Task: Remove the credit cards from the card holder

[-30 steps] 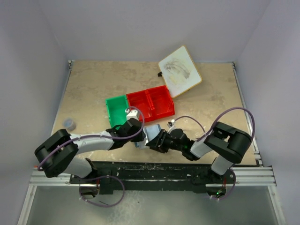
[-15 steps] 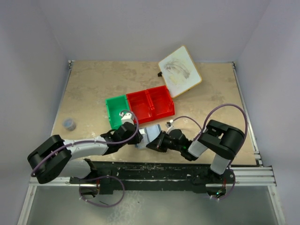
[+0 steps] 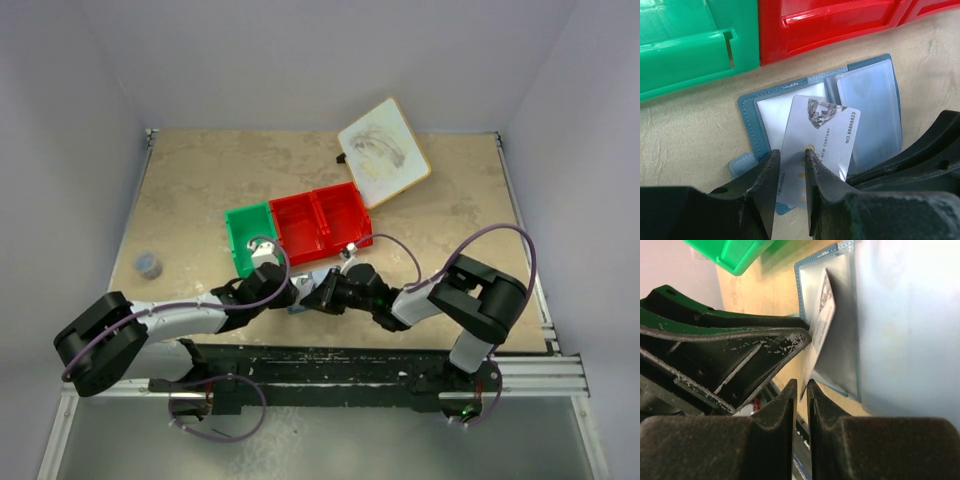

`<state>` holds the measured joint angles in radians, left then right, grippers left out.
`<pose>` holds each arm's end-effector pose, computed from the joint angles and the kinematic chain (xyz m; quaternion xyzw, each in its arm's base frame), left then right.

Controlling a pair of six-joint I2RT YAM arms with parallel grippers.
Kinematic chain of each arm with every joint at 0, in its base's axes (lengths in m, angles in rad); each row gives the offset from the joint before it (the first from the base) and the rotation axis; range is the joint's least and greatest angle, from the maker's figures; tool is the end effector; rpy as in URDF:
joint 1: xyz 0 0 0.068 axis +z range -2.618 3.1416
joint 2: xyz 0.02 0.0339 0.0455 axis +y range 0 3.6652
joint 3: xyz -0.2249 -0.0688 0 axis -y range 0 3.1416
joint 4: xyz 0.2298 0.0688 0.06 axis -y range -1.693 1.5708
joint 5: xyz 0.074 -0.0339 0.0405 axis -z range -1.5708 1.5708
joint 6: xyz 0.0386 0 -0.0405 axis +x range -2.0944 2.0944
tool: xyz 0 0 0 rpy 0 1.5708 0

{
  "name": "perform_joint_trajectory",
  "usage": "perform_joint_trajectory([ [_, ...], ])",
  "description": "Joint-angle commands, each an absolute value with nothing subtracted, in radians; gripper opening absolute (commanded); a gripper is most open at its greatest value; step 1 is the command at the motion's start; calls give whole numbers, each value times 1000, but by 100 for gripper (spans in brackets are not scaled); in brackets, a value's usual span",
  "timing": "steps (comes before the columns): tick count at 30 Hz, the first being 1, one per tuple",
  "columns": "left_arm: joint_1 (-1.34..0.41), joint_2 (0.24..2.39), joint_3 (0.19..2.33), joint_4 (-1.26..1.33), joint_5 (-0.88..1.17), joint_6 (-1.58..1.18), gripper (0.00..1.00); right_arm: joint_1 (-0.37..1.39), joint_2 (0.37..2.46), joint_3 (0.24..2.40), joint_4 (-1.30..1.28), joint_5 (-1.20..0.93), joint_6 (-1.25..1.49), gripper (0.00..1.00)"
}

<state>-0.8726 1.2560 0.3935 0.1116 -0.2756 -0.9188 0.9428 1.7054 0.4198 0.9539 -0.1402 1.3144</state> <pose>0.1538 -0.1669 0.1160 -0.0757 0.9069 -0.2295 0.3451 0.1593 0.2285 0.0962 0.1101 0.8057 0.5479 0.1963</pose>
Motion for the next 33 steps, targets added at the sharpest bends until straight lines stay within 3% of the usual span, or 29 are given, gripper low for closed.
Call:
perform_joint_trajectory([
  [1, -873, 1251, 354, 66, -279, -945, 24, 945, 1695, 511, 832, -119, 1257, 17],
  [16, -873, 1238, 340, 69, -285, -954, 19, 934, 1756, 534, 846, -90, 1304, 25],
  [21, -873, 1238, 342, 69, -285, -953, 18, 925, 1769, 542, 870, -76, 1311, 20],
  [26, -872, 1240, 344, 72, -283, -953, 17, 919, 1780, 535, 891, -71, 1318, 0],
  [29, -873, 1192, 344, 69, -294, -954, 18, 919, 1752, 524, 889, -63, 1291, 0],
  [33, -873, 1058, 375, 15, -346, -943, 30, 919, 1660, 542, 795, -49, 1194, 0],
])
